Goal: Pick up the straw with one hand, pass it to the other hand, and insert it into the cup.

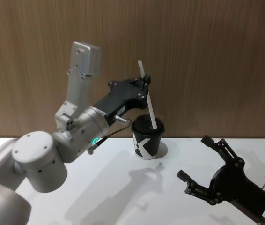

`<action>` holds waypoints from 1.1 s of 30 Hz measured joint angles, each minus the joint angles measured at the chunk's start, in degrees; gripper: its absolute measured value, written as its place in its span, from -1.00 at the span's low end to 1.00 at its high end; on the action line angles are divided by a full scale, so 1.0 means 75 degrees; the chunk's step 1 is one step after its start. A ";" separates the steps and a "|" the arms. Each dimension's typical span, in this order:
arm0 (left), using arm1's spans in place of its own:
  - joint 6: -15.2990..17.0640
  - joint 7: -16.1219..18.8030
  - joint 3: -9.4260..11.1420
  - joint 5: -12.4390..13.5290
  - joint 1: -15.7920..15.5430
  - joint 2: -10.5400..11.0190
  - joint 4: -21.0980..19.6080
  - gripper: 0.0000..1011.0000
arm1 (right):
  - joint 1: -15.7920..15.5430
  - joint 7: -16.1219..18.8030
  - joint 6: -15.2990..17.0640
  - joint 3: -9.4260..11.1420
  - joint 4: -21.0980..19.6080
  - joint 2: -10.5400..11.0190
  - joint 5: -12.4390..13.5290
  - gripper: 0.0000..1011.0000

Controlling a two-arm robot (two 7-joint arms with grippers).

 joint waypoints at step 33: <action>-0.0778 0.0184 0.0358 0.1101 -0.1017 -0.0813 0.2109 -0.98 | 0.0000 0.0000 0.0000 0.0000 0.0000 0.0000 0.0000 0.99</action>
